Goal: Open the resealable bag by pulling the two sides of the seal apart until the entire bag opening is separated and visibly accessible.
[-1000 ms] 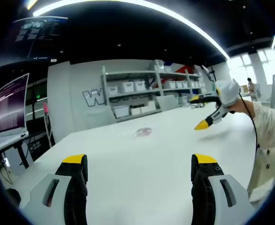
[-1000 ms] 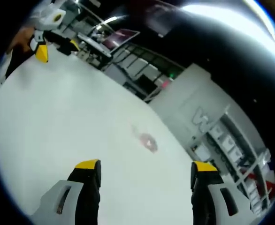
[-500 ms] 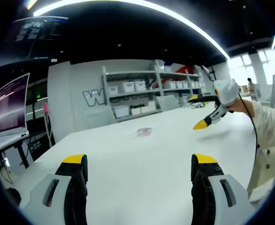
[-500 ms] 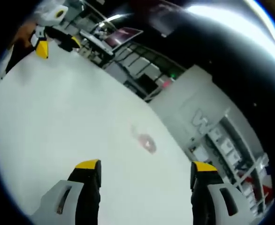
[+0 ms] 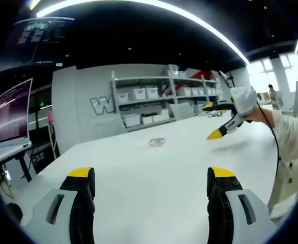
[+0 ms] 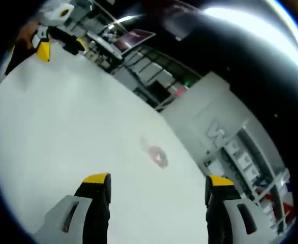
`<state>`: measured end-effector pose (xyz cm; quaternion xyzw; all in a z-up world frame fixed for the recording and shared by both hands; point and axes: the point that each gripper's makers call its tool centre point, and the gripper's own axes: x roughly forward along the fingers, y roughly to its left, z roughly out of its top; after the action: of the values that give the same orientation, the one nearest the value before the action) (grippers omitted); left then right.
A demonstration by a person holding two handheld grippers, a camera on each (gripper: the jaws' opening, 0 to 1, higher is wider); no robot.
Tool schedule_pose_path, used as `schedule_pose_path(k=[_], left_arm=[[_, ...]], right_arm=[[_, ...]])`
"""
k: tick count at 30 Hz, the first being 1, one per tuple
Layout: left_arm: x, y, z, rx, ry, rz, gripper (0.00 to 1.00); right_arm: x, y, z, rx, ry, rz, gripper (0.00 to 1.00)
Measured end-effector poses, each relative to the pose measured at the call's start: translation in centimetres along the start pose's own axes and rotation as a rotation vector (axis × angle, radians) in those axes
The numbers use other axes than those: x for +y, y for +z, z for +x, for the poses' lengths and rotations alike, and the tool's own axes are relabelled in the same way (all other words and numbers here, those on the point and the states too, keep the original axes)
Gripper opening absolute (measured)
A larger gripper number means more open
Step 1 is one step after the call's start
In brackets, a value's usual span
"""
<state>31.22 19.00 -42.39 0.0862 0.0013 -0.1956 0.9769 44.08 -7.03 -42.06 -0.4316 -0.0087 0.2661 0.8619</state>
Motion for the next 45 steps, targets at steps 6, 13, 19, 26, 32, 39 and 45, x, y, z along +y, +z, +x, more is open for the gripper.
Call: schedule_pose_path(k=[6, 13, 19, 26, 32, 39, 45], left_arm=[[-0.1, -0.1, 0.0, 0.001, -0.001, -0.002, 0.9], [-0.1, -0.2, -0.1, 0.001, 0.0, -0.002, 0.9], [-0.2, -0.3, -0.2, 0.002, -0.001, -0.007, 0.9], [-0.1, -0.4, -0.3, 0.001, 0.0, -0.013, 0.9], [0.0, -0.4, -0.5, 0.002, 0.002, -0.013, 0.9], [0.1, -0.1, -0.5, -0.006, 0.002, -0.007, 0.9], [0.0, -0.1, -0.4, -0.006, -0.003, -0.003, 0.9]], right_arm=[[0.0, 0.0, 0.3, 0.005, 0.0, -0.018, 0.75], [0.1, -0.1, 0.4, 0.008, 0.001, -0.023, 0.75], [0.3, 0.1, 0.7, 0.009, 0.006, -0.036, 0.74], [0.3, 0.4, 1.2, -0.002, 0.004, -0.034, 0.74], [0.4, 0.7, 1.5, -0.014, 0.01, -0.026, 0.74], [0.5, 0.9, 1.7, -0.021, 0.015, -0.023, 0.75], [0.6, 0.9, 1.8, -0.017, 0.017, -0.021, 0.75]])
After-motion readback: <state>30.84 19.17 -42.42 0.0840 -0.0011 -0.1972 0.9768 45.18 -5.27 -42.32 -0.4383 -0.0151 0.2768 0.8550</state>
